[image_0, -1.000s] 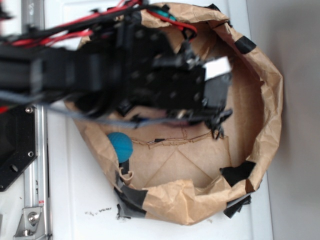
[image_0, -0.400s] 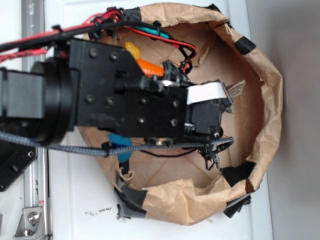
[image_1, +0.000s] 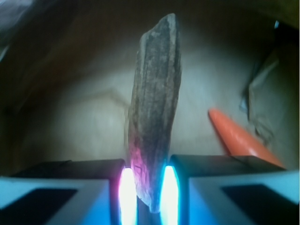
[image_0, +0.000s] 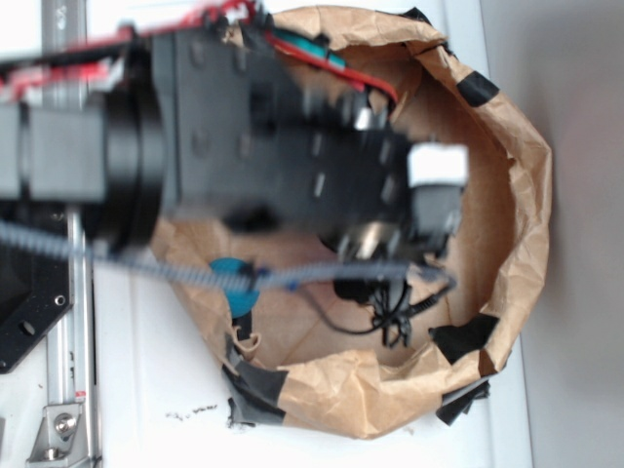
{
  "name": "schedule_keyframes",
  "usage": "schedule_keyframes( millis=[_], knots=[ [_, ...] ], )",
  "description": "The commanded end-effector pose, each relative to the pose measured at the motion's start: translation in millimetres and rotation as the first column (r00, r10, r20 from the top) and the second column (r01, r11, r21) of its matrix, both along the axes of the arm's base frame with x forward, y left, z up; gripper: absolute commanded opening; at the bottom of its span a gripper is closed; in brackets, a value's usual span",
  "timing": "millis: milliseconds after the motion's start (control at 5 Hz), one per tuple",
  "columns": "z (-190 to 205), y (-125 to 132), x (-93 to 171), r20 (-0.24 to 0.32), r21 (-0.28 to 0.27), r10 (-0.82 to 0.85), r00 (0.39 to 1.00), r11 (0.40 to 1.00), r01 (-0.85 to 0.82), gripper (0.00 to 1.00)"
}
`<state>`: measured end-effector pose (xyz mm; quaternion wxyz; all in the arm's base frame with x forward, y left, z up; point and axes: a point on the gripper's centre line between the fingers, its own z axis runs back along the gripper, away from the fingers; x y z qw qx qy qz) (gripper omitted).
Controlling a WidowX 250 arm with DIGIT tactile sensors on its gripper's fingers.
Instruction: Grab the wood chip.
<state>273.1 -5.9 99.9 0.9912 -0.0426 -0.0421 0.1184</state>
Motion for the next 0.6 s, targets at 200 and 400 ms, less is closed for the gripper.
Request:
schedule_keyframes(
  millis=[200,400],
  knots=[
    [50,36,-23,0.053,0.065,0.025,0.998,0.997,-0.028,0.0],
    [35,30,-17,0.04,0.108,-0.008,0.999,0.994,0.003,0.49]
  ],
)
